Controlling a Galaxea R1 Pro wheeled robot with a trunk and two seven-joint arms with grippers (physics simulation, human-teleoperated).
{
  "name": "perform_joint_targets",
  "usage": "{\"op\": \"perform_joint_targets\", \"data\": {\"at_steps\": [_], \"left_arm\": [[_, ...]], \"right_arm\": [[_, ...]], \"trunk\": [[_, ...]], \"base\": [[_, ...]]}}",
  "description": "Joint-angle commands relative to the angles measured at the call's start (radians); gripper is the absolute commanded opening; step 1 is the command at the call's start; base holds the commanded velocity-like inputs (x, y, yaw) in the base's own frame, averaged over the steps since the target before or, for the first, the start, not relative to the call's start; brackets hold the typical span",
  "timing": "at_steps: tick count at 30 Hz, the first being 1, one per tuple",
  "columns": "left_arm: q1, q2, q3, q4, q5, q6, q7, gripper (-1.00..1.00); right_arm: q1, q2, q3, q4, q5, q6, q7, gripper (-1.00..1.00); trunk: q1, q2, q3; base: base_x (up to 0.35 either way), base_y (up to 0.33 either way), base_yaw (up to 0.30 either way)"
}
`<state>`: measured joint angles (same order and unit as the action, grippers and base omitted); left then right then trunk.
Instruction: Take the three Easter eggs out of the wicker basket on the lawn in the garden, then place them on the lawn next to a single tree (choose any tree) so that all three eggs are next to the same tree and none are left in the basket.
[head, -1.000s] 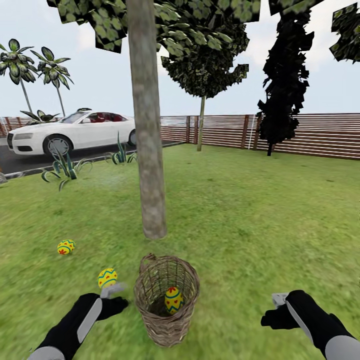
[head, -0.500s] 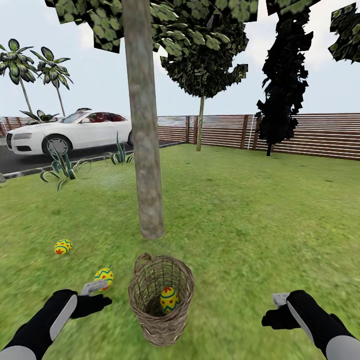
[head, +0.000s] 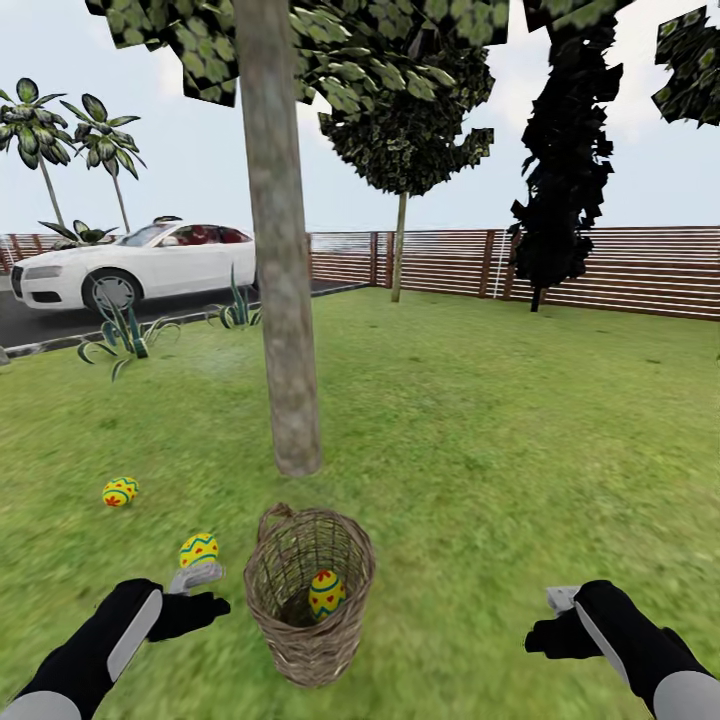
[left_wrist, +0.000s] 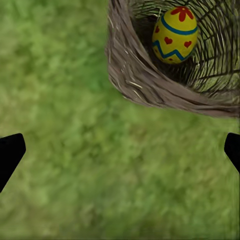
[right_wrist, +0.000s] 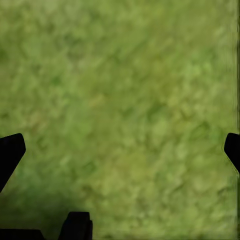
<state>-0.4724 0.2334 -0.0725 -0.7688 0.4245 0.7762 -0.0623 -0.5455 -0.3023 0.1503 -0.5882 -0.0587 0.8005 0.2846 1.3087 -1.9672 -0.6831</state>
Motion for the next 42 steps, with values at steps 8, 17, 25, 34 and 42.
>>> {"op": "perform_joint_targets", "data": {"at_steps": [8,17,25,34,42], "left_arm": [[-0.001,-0.008,0.003,-0.003,-0.004,0.001,-0.005,1.00],[-0.001,-0.013,0.002,-0.010,-0.006,-0.001,-0.004,1.00],[-0.001,-0.013,0.002,-0.010,-0.005,-0.001,-0.004,1.00],[-0.001,-0.015,0.000,-0.010,-0.005,-0.001,-0.002,1.00],[-0.001,-0.021,0.002,-0.011,-0.003,-0.003,-0.001,1.00]], "right_arm": [[-0.001,-0.001,0.006,-0.001,-0.006,0.003,-0.001,1.00],[-0.001,-0.001,0.006,0.001,-0.006,0.003,-0.001,1.00],[-0.001,-0.001,0.006,0.001,-0.005,0.003,-0.001,1.00],[-0.001,-0.001,0.006,0.001,-0.004,0.003,-0.001,1.00],[-0.001,-0.002,0.007,0.001,-0.004,0.003,-0.001,1.00]], "trunk": [[0.000,-0.001,-0.001],[0.000,-0.001,-0.001],[0.000,-0.001,-0.001],[0.000,-0.001,-0.001],[0.000,-0.001,-0.001]], "base": [[-0.002,-0.248,0.000],[0.196,-0.011,0.000],[0.333,0.000,0.000],[0.334,-0.004,0.000],[0.186,-0.161,0.000]]}}
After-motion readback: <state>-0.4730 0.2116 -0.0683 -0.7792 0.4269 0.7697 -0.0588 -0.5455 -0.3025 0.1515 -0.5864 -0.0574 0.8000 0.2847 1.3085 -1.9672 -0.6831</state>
